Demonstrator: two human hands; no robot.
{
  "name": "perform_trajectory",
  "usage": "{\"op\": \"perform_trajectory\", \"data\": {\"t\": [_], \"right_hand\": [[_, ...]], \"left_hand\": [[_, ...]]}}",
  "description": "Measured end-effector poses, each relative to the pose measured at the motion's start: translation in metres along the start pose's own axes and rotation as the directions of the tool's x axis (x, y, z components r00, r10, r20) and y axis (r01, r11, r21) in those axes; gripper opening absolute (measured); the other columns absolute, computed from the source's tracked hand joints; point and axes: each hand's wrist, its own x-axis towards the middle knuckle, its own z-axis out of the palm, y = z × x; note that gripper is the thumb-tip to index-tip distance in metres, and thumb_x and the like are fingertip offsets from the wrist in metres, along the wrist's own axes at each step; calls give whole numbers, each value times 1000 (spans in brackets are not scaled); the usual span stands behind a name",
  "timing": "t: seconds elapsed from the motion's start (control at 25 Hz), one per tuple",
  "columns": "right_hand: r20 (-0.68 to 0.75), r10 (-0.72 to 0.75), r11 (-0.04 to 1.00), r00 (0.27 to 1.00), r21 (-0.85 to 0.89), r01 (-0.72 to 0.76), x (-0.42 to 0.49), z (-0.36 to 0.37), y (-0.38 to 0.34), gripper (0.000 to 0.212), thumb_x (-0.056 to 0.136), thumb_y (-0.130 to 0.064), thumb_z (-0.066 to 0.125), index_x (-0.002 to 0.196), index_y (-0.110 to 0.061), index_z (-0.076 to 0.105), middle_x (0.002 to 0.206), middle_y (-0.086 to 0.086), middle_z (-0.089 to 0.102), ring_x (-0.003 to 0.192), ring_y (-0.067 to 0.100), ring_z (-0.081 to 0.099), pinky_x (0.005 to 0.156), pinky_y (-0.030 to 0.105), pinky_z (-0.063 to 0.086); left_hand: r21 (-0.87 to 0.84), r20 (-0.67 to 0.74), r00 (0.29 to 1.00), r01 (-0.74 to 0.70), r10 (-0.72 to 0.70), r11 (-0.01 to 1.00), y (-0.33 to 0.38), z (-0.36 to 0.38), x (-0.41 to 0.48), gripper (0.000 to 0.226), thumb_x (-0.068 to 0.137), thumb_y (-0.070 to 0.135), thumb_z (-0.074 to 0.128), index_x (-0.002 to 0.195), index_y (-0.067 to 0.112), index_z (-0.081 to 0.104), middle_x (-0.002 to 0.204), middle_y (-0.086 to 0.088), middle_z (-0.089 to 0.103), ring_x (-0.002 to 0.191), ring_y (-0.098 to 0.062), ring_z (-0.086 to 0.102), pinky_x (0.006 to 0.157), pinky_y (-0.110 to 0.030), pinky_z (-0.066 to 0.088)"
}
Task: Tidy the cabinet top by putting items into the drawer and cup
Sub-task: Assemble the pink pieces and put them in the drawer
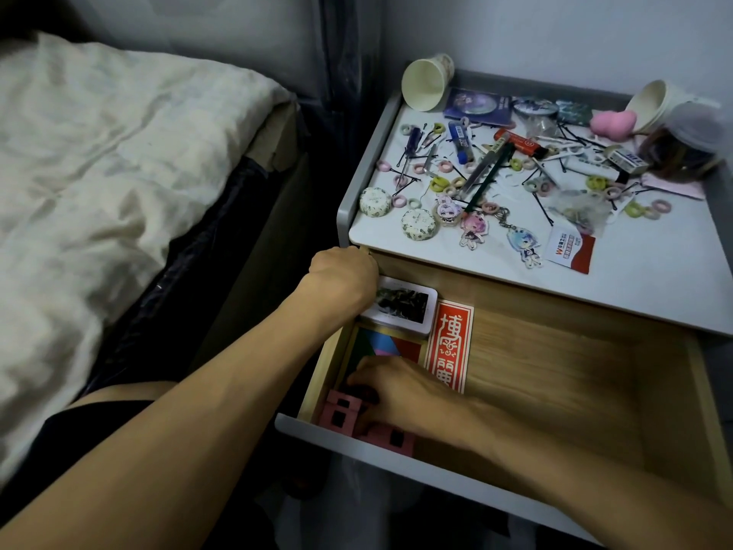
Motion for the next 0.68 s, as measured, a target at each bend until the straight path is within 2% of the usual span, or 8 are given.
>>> {"op": "perform_trajectory", "data": {"t": [0.2,0.32,0.4,0.48,0.52,0.6,0.68], "right_hand": [[43,21,999,999,29,-22,1,3,-1,32,87,-28,69,117,-16,65,108,-1,58,98,12,57,86,29,50],[72,97,995,993,26,-99,-1,-14,0,46,86,-28,71,129,-20,58,121,-3,57,107,10,56,91,26,48],[27,179,983,983,36,-180,-7,-43,6,46,85,-31,72,128,-23,60,120,-6,62,104,9,60,90,26,51],[-73,245,970,967,18,-244,-20,-79,14,33,86,-30,71,118,-22,68,109,-6,69,94,6,64,85,26,53],[-127,276,961,953,24,-275,-30,-100,18,27,88,-27,69,114,-22,70,104,-8,71,90,2,64,83,22,52],[-260,329,944,908,71,-322,-48,-141,24,21,91,-21,66,111,-24,72,97,-12,71,83,-3,63,79,17,50],[-436,370,928,820,130,-350,-56,-182,33,21,93,-18,63,110,-25,72,91,-10,72,78,1,65,76,24,53]], "left_hand": [[-13,2,1000,-11,11,1000,0,0,-2,25,97,13,53,120,7,60,116,-8,60,106,-26,62,71,-32,45],[-20,-7,1000,21,-21,1000,0,-5,-5,27,95,14,55,121,9,59,109,-6,59,106,-26,62,69,-32,42],[20,-94,995,20,-18,1000,1,-12,-11,29,94,13,54,123,10,57,118,-8,59,109,-27,60,71,-33,41],[4,-248,969,-17,18,1000,4,-21,-15,30,94,15,51,123,10,54,121,-11,57,108,-31,59,70,-34,39],[-59,-323,946,-54,32,997,5,-26,-15,28,94,19,51,121,10,56,118,-12,59,105,-32,60,70,-34,39],[-300,-427,903,-178,35,937,7,-36,-14,24,90,30,55,105,15,66,102,-9,67,94,-30,65,72,-32,48],[-539,-473,880,-317,31,781,10,-53,-11,18,87,31,58,90,18,72,86,-4,71,82,-24,68,73,-37,57]]}}
